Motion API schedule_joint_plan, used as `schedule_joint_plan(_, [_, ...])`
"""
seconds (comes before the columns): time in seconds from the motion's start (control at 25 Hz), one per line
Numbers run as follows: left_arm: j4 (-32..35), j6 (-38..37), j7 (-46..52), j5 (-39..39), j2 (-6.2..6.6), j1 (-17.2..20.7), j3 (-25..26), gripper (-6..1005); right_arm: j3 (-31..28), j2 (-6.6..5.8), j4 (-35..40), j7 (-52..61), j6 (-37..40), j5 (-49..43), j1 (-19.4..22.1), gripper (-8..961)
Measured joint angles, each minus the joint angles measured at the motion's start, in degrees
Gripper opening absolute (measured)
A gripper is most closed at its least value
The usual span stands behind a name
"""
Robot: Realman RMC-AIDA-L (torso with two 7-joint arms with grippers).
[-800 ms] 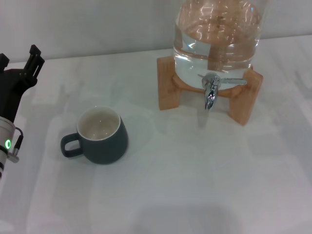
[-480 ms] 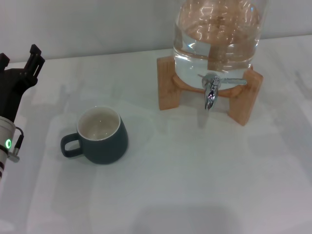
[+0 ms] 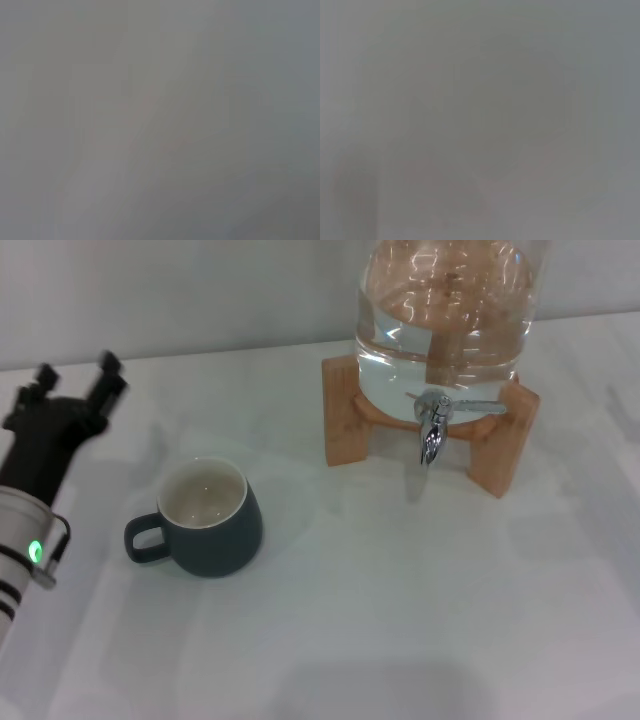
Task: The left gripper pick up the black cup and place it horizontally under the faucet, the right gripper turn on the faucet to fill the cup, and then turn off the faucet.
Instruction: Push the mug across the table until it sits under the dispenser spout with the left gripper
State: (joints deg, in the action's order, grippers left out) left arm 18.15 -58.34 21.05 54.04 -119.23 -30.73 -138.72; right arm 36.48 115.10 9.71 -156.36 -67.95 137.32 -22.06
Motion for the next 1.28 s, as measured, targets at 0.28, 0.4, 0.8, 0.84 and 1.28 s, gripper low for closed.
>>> schedule_joint_plan(0.28, [-1.1, -5.0, 0.3, -11.6, 0.14, 4.7, 0.2, 875, 0.2, -0.21, 0.6, 0.0, 1.8, -0.3, -0.5, 827])
schedule_joint_plan(0.4, [-1.1, -9.0, 0.3, -13.7, 0.18, 7.2, 0.1, 874, 0.4, -0.11, 1.3, 0.0, 3.2, -0.3, -0.6, 827])
schedule_joint_plan(0.8, [-3.7, -16.9, 0.1, -17.8, -0.12, 13.7, -0.3, 873, 0.6, -0.04, 1.4, -0.7, 3.7, -0.4, -1.4, 827])
schedule_joint_plan(0.84, [-3.7, -16.8, 0.1, -17.8, -0.15, 14.0, -0.6, 874, 0.6, -0.04, 1.5, -0.7, 3.6, -0.4, -1.4, 827])
schedule_joint_plan(1.28, [-3.6, -16.4, -0.4, -18.3, -0.24, 15.6, -7.5, 873, 0.6, 0.08, 1.5, -0.7, 4.0, -0.4, -1.8, 828])
